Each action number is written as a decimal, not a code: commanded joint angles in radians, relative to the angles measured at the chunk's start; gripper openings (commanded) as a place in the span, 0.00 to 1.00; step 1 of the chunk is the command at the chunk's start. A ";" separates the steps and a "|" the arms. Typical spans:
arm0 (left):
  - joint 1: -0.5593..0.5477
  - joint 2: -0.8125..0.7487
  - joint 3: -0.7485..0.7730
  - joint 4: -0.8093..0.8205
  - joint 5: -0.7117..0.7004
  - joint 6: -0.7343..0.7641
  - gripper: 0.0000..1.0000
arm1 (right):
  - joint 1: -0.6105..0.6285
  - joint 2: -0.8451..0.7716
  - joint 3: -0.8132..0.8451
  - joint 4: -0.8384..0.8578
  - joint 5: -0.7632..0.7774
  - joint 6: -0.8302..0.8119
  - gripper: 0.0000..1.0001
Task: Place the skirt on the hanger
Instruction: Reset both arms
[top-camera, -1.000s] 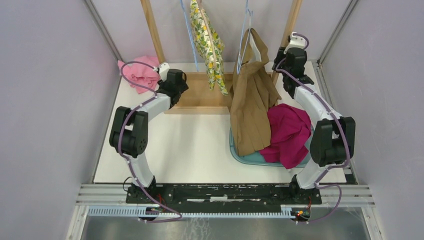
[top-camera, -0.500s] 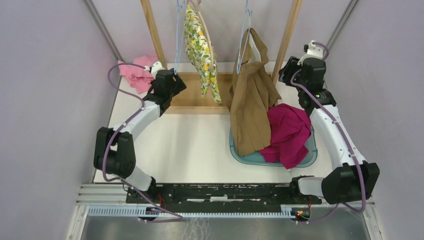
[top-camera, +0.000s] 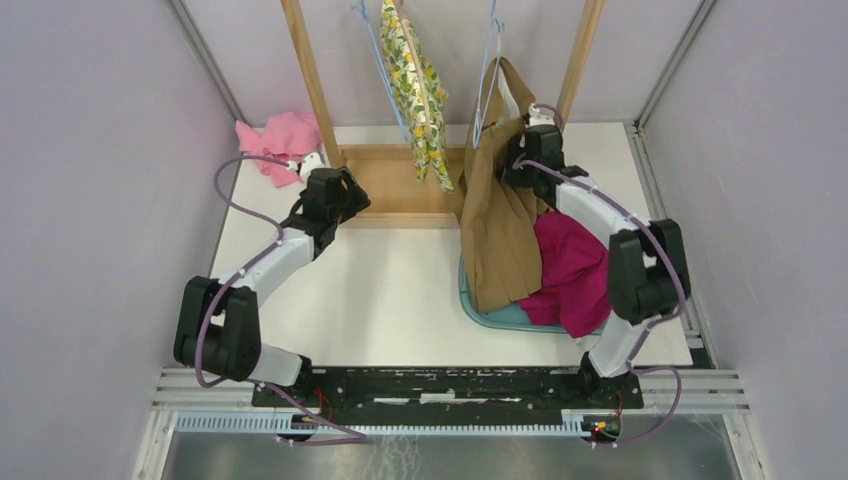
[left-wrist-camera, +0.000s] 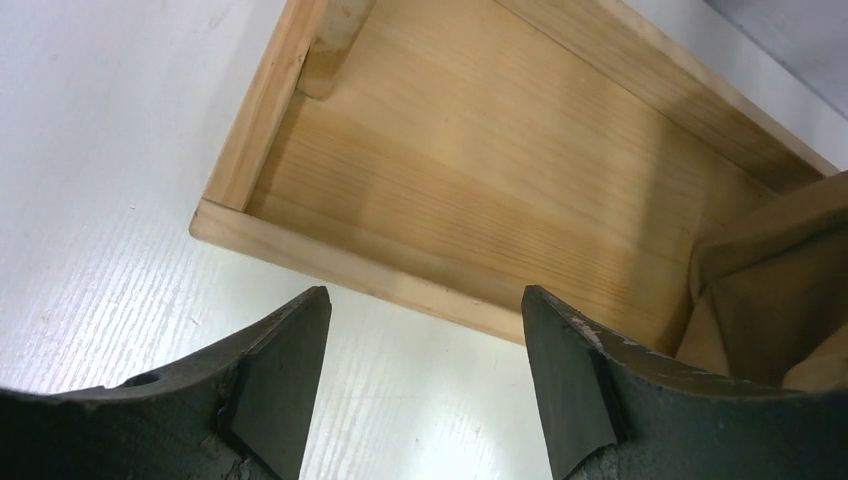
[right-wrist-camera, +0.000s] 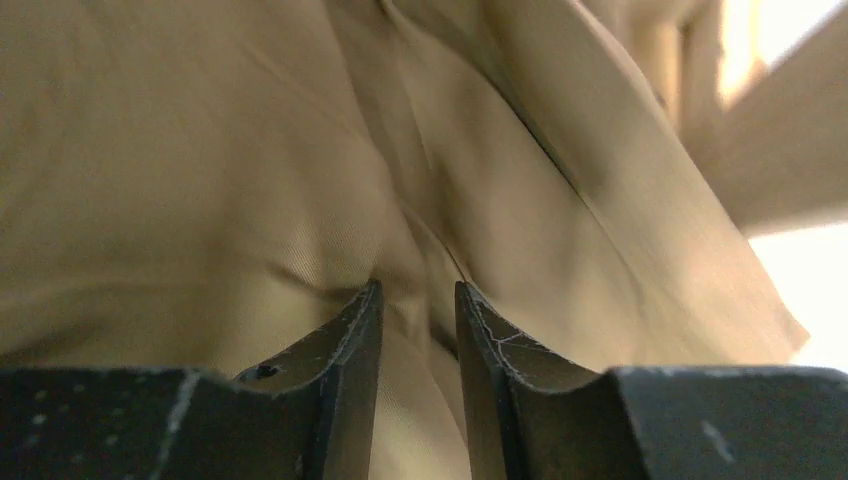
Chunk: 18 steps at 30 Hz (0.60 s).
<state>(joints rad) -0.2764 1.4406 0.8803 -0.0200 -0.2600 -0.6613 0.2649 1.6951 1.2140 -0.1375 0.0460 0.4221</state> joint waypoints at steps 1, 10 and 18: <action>0.003 -0.053 -0.015 0.054 0.010 -0.026 0.77 | 0.030 0.184 0.211 0.027 0.035 0.039 0.37; 0.003 -0.030 -0.030 0.074 0.013 -0.021 0.77 | 0.030 0.391 0.402 0.297 -0.198 0.162 0.38; 0.002 0.007 -0.034 0.105 0.028 -0.029 0.77 | 0.021 0.481 0.524 0.499 -0.281 0.222 0.42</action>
<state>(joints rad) -0.2764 1.4307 0.8459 0.0254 -0.2508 -0.6617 0.2955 2.1464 1.6382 0.1543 -0.1730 0.5850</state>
